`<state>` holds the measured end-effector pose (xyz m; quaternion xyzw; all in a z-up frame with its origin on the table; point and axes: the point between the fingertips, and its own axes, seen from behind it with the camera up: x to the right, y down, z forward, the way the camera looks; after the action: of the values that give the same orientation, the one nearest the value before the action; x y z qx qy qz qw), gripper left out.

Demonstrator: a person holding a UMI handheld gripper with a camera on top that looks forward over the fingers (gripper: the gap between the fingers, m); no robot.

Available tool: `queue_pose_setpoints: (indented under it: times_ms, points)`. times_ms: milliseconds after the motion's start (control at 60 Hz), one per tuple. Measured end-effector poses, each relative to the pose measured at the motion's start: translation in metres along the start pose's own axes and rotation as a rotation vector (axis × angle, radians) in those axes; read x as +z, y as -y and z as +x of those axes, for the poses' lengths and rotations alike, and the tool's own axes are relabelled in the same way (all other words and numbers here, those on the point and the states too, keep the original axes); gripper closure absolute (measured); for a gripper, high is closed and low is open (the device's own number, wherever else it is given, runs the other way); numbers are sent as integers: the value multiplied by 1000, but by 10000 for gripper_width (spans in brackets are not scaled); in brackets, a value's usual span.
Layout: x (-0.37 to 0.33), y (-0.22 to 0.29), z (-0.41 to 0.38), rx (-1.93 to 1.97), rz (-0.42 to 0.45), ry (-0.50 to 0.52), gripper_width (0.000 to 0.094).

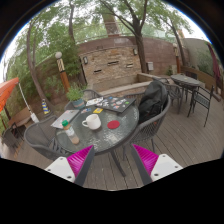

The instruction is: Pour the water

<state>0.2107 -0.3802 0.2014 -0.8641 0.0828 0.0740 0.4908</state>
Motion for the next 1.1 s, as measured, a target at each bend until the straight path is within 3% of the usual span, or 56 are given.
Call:
queue_pose_setpoints:
  times_ms: [350, 517, 850, 1100]
  points:
    - [-2, -22, -89, -39, 9, -97, 116]
    - [21, -13, -171, -155, 91, -48, 120]
    - [190, -13, -261, -187, 214, 16, 141]
    - [308, -3, -268, -202, 272, 16, 163]
